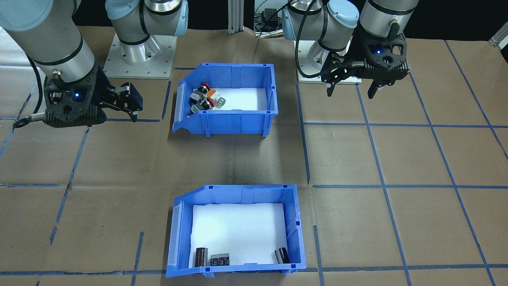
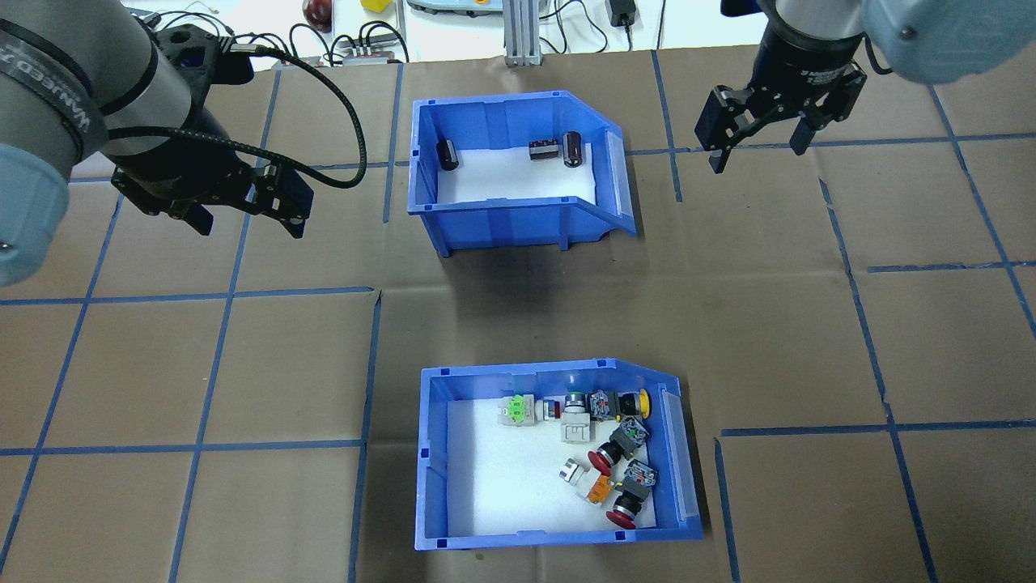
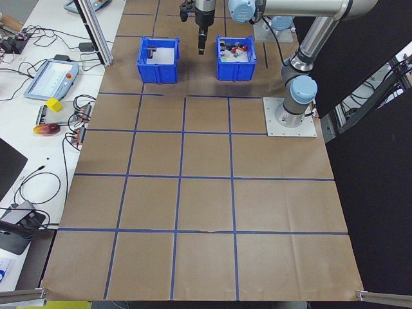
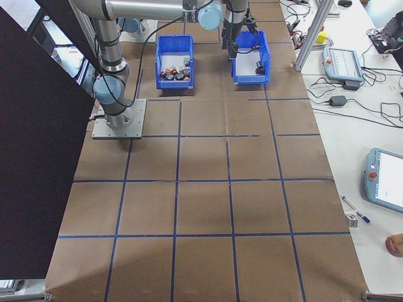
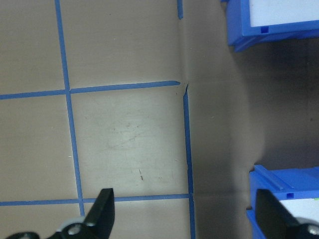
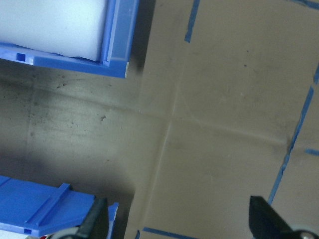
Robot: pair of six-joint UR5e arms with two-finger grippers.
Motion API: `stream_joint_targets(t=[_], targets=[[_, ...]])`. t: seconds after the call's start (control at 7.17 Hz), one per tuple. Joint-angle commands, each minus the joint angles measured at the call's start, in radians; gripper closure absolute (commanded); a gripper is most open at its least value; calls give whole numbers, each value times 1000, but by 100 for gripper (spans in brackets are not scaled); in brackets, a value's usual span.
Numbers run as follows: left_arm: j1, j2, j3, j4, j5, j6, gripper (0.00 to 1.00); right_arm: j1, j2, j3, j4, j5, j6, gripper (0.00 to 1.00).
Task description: Place button box in front
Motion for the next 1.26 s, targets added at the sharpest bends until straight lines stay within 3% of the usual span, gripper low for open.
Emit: stream_joint_targets(t=[0.0,0.14,0.42,1.12], targets=[[1,0,2,0,-1,2,0,98,219,-232,3,1,-171,0],[2,-1,0,0,-1,-2,0,188,310,-333,6,-5,-193,0],[0,2,-5,0,-1,-5,0,291,428,-466,2,-12,-418,0],[0,3,-9,0,-3,-5,0,341,430,-469,6,-9,-520,0]])
